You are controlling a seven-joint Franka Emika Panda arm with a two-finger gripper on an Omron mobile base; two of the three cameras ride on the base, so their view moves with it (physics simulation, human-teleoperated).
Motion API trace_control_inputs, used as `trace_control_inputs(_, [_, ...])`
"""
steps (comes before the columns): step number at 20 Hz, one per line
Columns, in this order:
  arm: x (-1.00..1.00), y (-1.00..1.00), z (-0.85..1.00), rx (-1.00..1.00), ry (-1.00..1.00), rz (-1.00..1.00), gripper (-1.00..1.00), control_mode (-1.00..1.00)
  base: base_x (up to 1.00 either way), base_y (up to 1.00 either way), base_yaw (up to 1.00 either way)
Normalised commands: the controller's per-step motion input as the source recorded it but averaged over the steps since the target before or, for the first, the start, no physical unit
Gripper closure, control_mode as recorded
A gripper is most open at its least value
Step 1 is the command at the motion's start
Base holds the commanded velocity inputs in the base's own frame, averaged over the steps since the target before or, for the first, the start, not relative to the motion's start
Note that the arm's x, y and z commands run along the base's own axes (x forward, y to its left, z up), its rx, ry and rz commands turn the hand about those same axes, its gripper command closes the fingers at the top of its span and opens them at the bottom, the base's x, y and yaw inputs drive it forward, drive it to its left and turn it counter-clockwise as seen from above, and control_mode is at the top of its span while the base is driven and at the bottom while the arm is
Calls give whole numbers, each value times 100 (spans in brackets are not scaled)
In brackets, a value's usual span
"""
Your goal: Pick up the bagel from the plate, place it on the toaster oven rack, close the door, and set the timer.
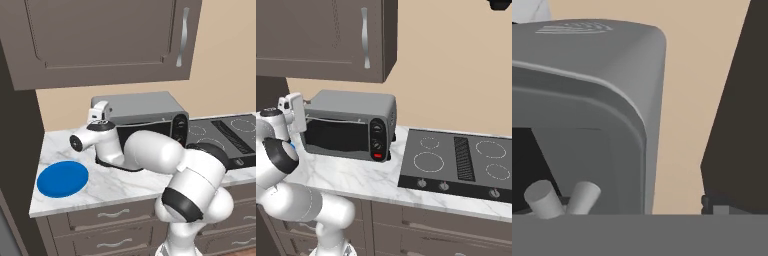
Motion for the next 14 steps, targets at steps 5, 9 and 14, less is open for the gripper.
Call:
trace_control_inputs(5, [18, -20, -97, 0, -10, 0, -100, -100, 0, 0, 0])
trace_control_inputs(9, [12, -29, -100, 0, -13, 0, -100, -100, 0, 0, 0])
trace_control_inputs(14, [12, -18, -100, -1, -13, 0, -100, -100, 0, 0, 0])
